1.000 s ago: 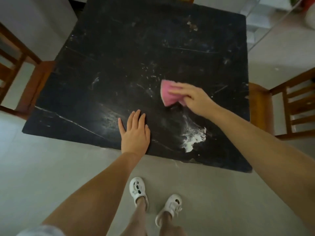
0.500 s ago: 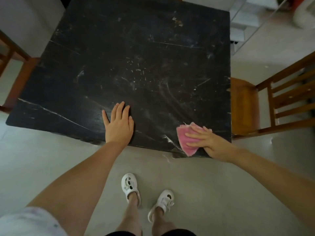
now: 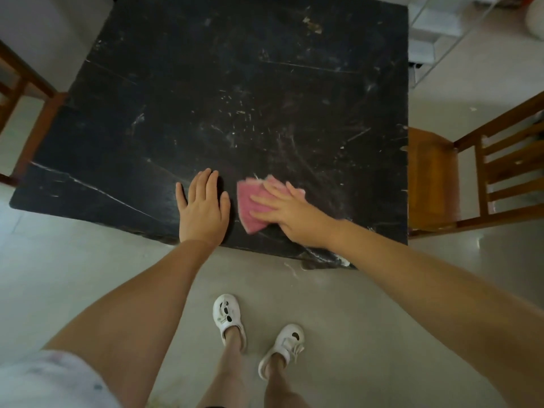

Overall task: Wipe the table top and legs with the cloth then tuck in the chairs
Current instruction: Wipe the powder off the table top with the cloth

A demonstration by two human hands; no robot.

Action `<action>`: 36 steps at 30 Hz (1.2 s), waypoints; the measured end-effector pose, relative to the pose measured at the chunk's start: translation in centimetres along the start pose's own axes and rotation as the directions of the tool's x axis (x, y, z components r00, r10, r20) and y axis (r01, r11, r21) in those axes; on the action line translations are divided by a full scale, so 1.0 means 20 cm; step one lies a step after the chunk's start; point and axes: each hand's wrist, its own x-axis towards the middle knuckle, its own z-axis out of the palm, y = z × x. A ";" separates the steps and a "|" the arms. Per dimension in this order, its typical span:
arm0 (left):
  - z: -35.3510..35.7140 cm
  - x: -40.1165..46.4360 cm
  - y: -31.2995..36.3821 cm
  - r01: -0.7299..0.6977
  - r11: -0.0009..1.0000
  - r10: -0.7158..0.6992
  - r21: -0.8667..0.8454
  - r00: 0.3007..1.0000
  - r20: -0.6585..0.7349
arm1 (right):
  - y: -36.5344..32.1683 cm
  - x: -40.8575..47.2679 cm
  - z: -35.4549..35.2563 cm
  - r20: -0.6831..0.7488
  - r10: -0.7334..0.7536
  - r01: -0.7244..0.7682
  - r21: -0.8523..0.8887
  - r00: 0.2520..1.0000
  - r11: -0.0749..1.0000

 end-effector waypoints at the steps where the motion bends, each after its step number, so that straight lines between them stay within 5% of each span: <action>1: 0.00 0.00 0.01 -0.002 1.000 0.001 0.004 1.000 0.002 | 0.00 -0.13 0.03 0.019 -0.053 0.053 -0.008 0.998 0.999; 4: -0.01 -0.01 0.02 0.005 0.999 -0.005 0.037 1.000 0.014 | 0.06 -0.52 0.07 0.127 -0.039 0.041 -0.013 0.991 0.999; 8: -0.01 -0.04 0.08 0.046 0.999 -0.046 0.030 0.999 0.009 | 0.15 -0.92 -0.02 0.186 0.228 -0.251 0.109 0.956 0.962; 14: 0.08 -0.13 0.40 -0.014 0.993 0.018 -0.119 0.999 0.032 | 0.15 -0.66 -0.37 -0.061 0.509 -0.427 0.466 0.858 0.775; 18: 0.16 -0.14 0.46 0.092 0.989 -0.095 -0.115 0.995 -0.015 | 0.21 -0.16 -0.47 -0.179 0.414 -0.304 0.439 0.893 0.845; 22: 0.18 -0.13 0.47 0.083 0.996 -0.085 -0.043 0.996 -0.024 | 0.30 0.03 -0.28 0.000 0.348 -0.347 0.081 0.938 0.935; 26: 0.17 -0.14 0.47 0.058 0.998 -0.058 -0.018 0.998 0.004 | 0.30 -0.31 -0.21 0.018 0.215 -0.215 -0.011 0.976 0.976; 30: 0.16 -0.14 0.49 0.059 0.998 -0.059 -0.017 0.998 0.003 | 0.27 -0.80 -0.13 0.141 0.235 -0.217 -0.131 0.962 0.967; 36: 0.15 -0.15 0.50 0.052 0.999 -0.052 -0.012 0.999 -0.009 | 0.25 -1.32 -0.02 0.132 0.334 -0.341 0.033 0.933 0.939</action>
